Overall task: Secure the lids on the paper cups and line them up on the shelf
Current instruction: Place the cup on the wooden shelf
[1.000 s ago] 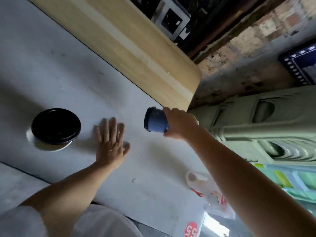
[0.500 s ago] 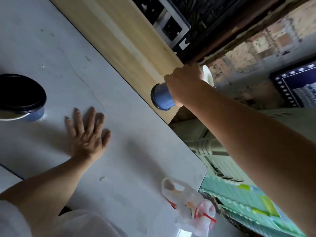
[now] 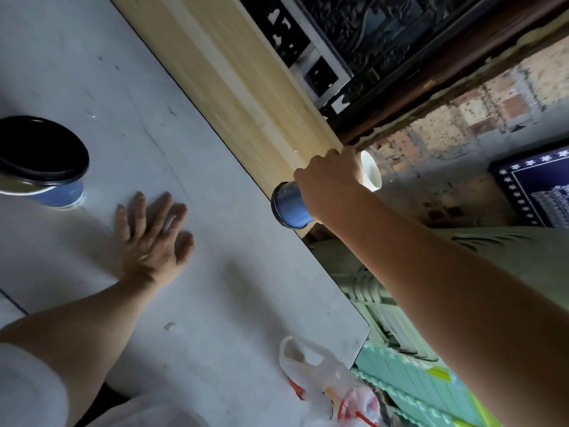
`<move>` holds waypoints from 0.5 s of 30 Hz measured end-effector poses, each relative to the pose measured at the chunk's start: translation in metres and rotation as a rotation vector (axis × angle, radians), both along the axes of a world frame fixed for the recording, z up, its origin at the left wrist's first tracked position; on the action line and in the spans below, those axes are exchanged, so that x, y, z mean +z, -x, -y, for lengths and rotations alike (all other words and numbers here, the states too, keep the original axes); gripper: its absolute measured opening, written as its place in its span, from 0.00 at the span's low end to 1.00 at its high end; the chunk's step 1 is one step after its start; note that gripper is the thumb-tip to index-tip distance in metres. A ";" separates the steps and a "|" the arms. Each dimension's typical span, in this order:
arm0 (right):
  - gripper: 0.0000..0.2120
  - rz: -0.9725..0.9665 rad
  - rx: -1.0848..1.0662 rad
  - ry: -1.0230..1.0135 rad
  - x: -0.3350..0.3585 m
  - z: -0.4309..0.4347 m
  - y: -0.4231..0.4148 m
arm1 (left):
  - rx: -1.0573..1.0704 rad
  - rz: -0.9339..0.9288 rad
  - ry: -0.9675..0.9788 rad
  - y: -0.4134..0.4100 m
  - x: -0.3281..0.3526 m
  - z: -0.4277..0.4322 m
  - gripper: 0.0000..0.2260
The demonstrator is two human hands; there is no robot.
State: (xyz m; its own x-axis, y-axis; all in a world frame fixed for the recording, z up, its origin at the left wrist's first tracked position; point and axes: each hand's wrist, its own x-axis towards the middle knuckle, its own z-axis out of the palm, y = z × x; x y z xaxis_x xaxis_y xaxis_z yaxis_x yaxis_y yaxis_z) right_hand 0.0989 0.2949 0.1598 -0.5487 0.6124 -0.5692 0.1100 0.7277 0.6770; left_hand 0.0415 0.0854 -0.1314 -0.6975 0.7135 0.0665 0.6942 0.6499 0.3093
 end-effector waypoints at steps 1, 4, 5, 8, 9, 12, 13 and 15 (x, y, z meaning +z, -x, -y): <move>0.16 0.001 0.002 -0.006 0.000 0.000 0.000 | 0.001 -0.008 -0.004 0.000 0.000 0.000 0.29; 0.17 0.032 0.008 -0.013 0.001 -0.001 -0.001 | 0.006 -0.008 0.001 -0.001 -0.001 0.000 0.29; 0.17 0.054 0.001 -0.005 0.001 -0.002 -0.001 | 0.006 -0.008 0.007 0.000 -0.001 0.000 0.29; 0.18 0.093 -0.016 0.005 -0.001 -0.001 -0.001 | 0.004 -0.004 0.023 0.001 -0.001 0.000 0.29; 0.18 0.090 -0.009 0.002 -0.002 -0.001 0.000 | 0.006 -0.005 0.019 0.001 -0.001 -0.001 0.29; 0.17 0.082 0.005 0.001 -0.004 -0.002 0.001 | 0.010 0.004 0.015 0.000 -0.001 -0.001 0.29; 0.17 0.085 0.004 0.001 -0.005 -0.002 0.002 | 0.008 0.009 0.018 0.001 0.000 -0.001 0.29; 0.18 0.088 -0.002 0.003 -0.005 -0.002 0.004 | 0.002 0.016 0.030 0.001 0.000 -0.001 0.29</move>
State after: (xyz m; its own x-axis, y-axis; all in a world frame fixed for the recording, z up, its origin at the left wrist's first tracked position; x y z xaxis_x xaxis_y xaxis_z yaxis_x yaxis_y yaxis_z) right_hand 0.0947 0.2972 0.1547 -0.4954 0.6117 -0.6168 0.0517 0.7295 0.6820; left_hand 0.0404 0.0862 -0.1313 -0.6999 0.7135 0.0336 0.6879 0.6606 0.3006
